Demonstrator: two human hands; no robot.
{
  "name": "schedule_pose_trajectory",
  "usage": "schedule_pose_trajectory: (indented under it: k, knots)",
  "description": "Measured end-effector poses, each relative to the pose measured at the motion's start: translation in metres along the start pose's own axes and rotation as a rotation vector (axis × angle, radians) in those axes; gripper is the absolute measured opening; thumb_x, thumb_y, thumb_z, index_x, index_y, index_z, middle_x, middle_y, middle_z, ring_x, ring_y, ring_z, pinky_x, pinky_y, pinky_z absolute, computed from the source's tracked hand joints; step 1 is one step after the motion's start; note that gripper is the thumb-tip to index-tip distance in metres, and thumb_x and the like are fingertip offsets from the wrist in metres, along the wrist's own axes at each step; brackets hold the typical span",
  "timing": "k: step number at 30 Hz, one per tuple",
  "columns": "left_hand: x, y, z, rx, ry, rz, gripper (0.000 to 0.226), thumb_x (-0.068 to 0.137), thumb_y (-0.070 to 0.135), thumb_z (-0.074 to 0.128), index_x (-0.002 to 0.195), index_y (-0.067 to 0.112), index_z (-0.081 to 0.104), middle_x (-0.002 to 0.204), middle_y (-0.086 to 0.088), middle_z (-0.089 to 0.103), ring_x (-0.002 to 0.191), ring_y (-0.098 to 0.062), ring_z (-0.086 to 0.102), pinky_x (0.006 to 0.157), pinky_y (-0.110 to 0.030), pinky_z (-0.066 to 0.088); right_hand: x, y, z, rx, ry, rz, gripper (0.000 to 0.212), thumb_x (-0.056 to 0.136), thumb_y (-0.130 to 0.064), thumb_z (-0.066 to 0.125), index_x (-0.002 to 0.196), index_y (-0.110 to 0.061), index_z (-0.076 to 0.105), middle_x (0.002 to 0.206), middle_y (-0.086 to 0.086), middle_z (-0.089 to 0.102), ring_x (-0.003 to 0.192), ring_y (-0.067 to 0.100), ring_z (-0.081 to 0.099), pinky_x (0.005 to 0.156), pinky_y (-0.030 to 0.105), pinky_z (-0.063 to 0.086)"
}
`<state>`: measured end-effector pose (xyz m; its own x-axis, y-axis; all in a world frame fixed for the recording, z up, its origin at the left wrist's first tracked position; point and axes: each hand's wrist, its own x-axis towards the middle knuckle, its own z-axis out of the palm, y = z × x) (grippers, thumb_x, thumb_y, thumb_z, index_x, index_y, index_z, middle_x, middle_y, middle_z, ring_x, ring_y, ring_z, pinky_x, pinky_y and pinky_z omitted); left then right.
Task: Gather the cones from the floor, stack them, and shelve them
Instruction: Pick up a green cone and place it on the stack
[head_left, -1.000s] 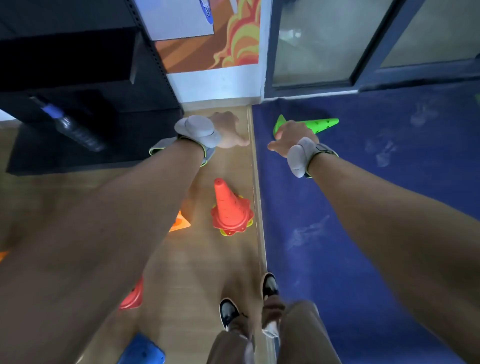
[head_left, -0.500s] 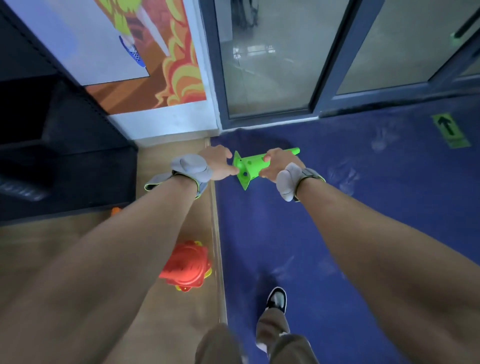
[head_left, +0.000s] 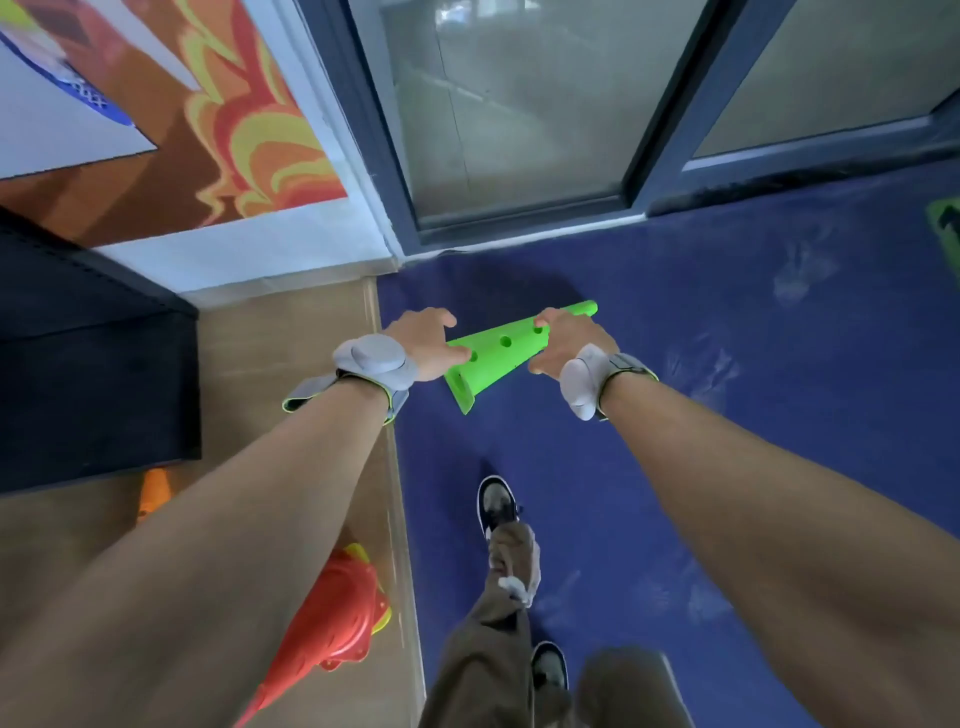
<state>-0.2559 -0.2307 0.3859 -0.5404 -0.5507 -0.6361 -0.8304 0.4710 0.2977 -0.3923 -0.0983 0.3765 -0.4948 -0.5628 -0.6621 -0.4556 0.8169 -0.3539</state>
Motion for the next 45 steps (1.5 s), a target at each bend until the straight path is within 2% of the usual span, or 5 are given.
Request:
schedule_pose_trajectory:
  k: [18, 23, 37, 42, 45]
  knots:
    - [0.414, -0.034, 0.195, 0.182, -0.156, -0.049, 0.079, 0.077, 0.055, 0.066, 0.144, 0.029, 0.035, 0.141, -0.001, 0.048, 0.129, -0.025, 0.047, 0.098, -0.037, 0.038, 0.406, 0.147, 0.161, 0.203, -0.103, 0.302, 0.077, 0.087, -0.061, 0.055, 0.14, -0.01, 0.033, 0.135, 0.013, 0.051, 0.122, 0.038, 0.052, 0.087, 0.04, 0.043]
    - [0.499, -0.03, 0.227, 0.077, -0.365, -0.023, 0.087, 0.079, 0.072, 0.053, 0.148, 0.021, 0.034, 0.15, -0.002, 0.04, 0.137, -0.024, 0.039, 0.111, -0.034, 0.031, 0.47, 0.181, 0.203, 0.438, -0.008, 0.524, 0.102, 0.087, -0.07, 0.045, 0.153, -0.004, 0.006, 0.143, 0.02, 0.046, 0.13, 0.04, 0.046, 0.099, 0.045, 0.04]
    - [0.505, -0.076, 0.259, 0.162, -0.584, -0.009, 0.116, 0.054, 0.045, 0.089, 0.148, 0.027, 0.022, 0.146, -0.002, 0.042, 0.13, -0.028, 0.045, 0.109, -0.047, 0.038, 0.52, 0.169, 0.231, 0.952, -0.001, 0.682, 0.116, 0.066, -0.057, 0.081, 0.146, -0.004, 0.016, 0.121, 0.011, 0.054, 0.115, 0.036, 0.058, 0.101, 0.056, 0.045]
    - [0.471, -0.095, 0.263, 0.065, -0.579, 0.014, 0.119, 0.055, 0.04, 0.09, 0.149, 0.027, 0.019, 0.145, -0.006, 0.044, 0.129, -0.03, 0.047, 0.108, -0.048, 0.039, 0.534, 0.162, 0.264, 0.848, -0.03, 0.662, 0.16, -0.005, -0.08, 0.072, 0.134, -0.011, 0.037, 0.119, 0.012, 0.057, 0.099, 0.034, 0.062, 0.09, 0.056, 0.05]
    - [0.459, -0.112, 0.253, 0.006, -0.558, -0.006, 0.117, 0.057, 0.037, 0.09, 0.15, 0.025, 0.02, 0.139, -0.006, 0.05, 0.124, -0.028, 0.051, 0.108, -0.045, 0.04, 0.505, 0.118, 0.247, 0.802, 0.008, 0.532, 0.13, 0.027, -0.067, 0.084, 0.131, -0.007, 0.038, 0.124, 0.01, 0.056, 0.105, 0.028, 0.061, 0.092, 0.042, 0.049]
